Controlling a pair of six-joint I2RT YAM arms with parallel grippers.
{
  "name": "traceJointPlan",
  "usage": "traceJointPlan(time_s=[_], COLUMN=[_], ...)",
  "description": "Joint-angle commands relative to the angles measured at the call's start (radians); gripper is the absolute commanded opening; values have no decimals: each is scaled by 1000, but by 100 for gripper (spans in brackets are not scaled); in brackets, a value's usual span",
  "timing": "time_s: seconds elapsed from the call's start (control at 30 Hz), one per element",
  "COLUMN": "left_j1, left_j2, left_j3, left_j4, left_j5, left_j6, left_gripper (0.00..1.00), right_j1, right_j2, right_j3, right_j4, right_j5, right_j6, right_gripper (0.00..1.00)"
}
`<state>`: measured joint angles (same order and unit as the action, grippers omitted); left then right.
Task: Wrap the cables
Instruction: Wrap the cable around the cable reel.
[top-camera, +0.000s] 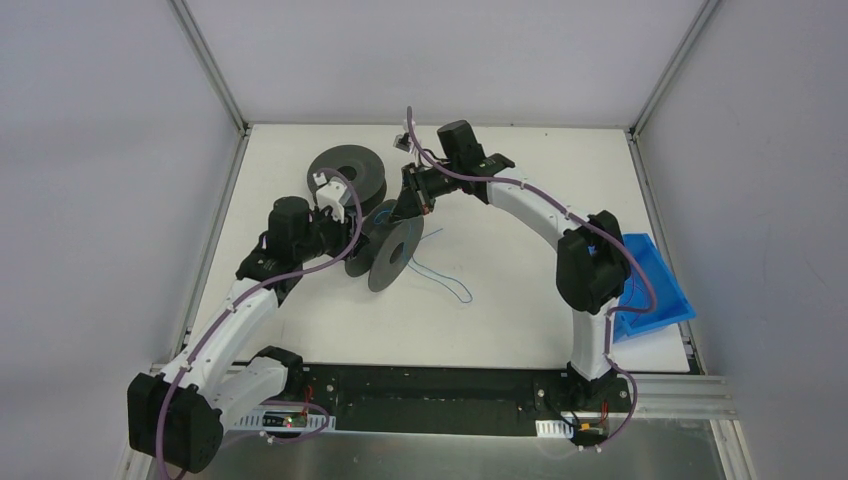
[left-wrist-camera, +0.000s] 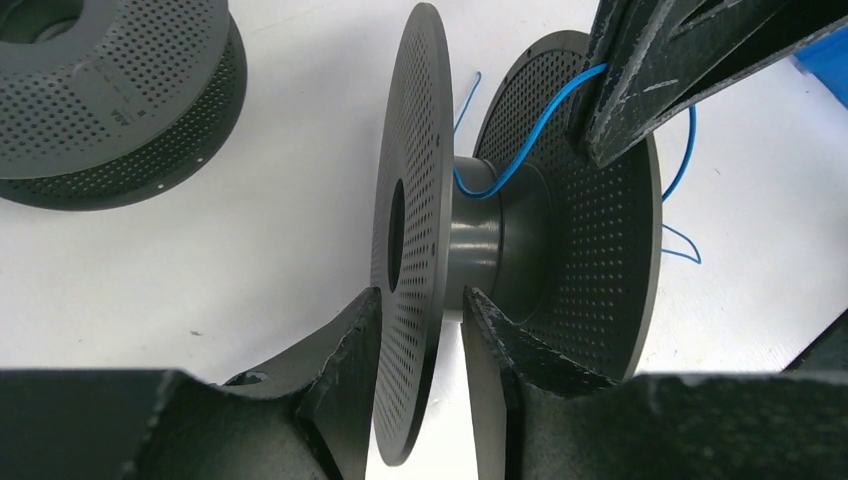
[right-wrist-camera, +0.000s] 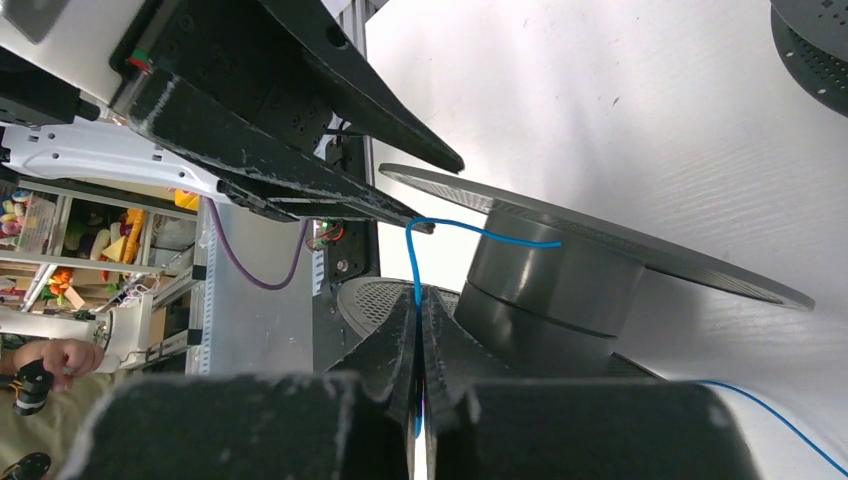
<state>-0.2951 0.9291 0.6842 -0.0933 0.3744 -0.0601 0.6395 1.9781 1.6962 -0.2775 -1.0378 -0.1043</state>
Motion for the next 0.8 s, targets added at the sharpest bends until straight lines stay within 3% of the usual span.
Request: traceJointPlan(time_s=[0.0, 0.5, 0.77], left_j1=[-7, -9, -29], left_j2=[36, 62, 92], left_j3=[47, -20, -31], left_j4=[77, 313, 357], left_j5=[51, 48, 0], left_j6=[18, -107, -145], left_gripper=[34, 36, 38], right_j1=[4, 6, 7], right_j2=[9, 27, 22], right_j3=[24, 15, 11], right_j4=[55, 118, 118], right_j5=[-46, -49, -48], right_j6=[27, 79, 78], right_gripper=[0, 0, 0])
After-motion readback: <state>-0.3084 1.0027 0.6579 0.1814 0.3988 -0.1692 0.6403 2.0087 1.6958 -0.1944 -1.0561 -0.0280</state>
